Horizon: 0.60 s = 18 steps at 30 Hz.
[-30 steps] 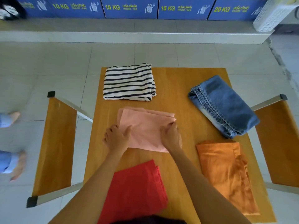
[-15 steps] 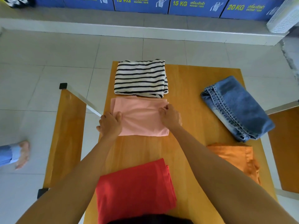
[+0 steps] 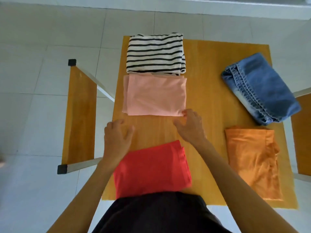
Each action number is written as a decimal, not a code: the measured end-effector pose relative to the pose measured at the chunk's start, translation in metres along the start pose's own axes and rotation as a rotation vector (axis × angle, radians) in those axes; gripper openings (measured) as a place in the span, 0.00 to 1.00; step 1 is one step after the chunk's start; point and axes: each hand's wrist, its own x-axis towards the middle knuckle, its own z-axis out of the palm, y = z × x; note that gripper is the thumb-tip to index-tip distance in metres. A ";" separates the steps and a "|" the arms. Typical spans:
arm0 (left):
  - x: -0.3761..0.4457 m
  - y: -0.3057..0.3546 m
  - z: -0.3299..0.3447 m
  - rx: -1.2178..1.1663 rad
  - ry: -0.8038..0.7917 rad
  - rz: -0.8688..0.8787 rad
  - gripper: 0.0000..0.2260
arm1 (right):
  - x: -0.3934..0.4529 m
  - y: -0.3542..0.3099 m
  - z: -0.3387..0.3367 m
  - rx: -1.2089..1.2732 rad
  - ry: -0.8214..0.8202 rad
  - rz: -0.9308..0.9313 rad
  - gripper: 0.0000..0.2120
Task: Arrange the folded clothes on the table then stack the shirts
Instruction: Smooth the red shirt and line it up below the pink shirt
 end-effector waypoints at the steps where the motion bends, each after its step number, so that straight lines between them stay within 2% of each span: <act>1: -0.025 -0.001 0.003 0.026 0.003 0.033 0.18 | -0.021 0.003 0.009 -0.019 -0.029 -0.077 0.26; 4: -0.080 -0.010 0.026 0.188 -0.038 0.178 0.17 | -0.061 0.006 0.032 -0.171 -0.075 -0.276 0.32; 8: -0.098 -0.038 0.062 0.392 -0.198 0.287 0.26 | -0.078 0.015 0.051 -0.406 -0.184 -0.467 0.30; 12: -0.066 -0.033 0.072 0.532 -0.259 0.476 0.30 | -0.063 0.028 0.043 -0.458 -0.171 -0.360 0.35; 14: -0.040 -0.019 0.069 0.568 -0.260 0.554 0.32 | -0.054 0.031 0.031 -0.431 -0.162 -0.278 0.33; 18: -0.006 0.016 0.068 0.589 -0.200 0.516 0.31 | -0.047 0.048 0.012 -0.338 -0.147 -0.140 0.27</act>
